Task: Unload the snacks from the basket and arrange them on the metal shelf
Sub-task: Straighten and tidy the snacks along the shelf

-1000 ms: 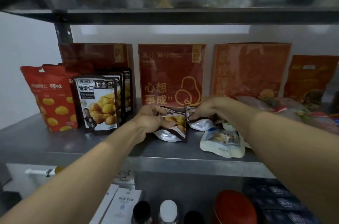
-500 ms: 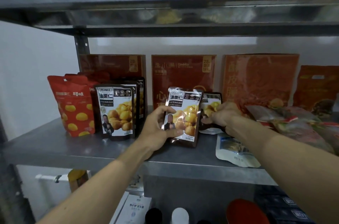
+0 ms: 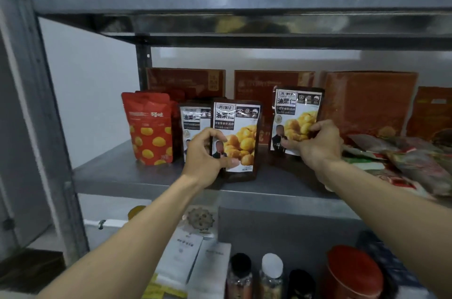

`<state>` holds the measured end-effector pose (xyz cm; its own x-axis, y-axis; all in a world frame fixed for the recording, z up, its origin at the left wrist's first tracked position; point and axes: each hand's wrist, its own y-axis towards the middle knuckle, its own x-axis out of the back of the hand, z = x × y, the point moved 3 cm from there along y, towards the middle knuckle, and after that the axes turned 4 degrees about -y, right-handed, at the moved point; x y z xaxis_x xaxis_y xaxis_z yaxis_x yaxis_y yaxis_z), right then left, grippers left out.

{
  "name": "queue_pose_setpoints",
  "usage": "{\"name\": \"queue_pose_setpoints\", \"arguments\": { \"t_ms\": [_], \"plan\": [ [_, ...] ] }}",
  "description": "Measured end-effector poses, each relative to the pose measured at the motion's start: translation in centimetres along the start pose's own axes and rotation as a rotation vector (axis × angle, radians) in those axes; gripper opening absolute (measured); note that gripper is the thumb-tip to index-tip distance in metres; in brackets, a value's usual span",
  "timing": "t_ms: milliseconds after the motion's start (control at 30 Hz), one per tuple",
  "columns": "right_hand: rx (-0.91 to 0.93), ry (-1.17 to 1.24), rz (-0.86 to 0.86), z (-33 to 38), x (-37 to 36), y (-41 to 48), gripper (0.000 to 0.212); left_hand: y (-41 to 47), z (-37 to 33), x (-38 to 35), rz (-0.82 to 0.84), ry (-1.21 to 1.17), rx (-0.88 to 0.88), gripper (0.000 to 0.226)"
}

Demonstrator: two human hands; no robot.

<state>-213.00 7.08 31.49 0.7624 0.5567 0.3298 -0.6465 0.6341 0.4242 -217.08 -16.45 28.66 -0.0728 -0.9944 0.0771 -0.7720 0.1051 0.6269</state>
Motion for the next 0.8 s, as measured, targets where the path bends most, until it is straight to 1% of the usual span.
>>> {"name": "queue_pose_setpoints", "arguments": {
  "t_ms": [133,200,333,433,600,700,800],
  "plan": [
    [0.011,0.041,-0.025,1.7,-0.8,-3.5,0.067,-0.2,0.8,3.9,-0.006,0.030,0.008,0.050],
    [0.015,0.021,-0.016,2.3,-1.5,-5.3,0.066,-0.1,1.6,5.7,-0.008,0.055,0.015,0.051],
    [-0.002,0.017,-0.010,3.2,-2.7,-7.9,0.070,0.3,2.5,7.5,-0.011,0.090,-0.010,0.052],
    [0.024,-0.004,0.036,4.4,-3.3,-9.1,0.067,0.7,3.0,7.6,0.035,0.131,-0.045,0.053],
    [0.051,0.032,0.128,5.6,-5.2,-10.5,0.067,1.3,4.4,7.4,0.084,0.159,-0.048,0.054],
    [0.074,0.030,0.175,5.9,-6.4,-11.1,0.067,1.6,5.1,7.6,0.160,0.176,-0.063,0.050],
    [0.079,0.022,0.219,6.2,-7.9,-11.7,0.067,1.5,5.3,8.4,0.171,0.226,-0.103,0.043]
  ]
}}
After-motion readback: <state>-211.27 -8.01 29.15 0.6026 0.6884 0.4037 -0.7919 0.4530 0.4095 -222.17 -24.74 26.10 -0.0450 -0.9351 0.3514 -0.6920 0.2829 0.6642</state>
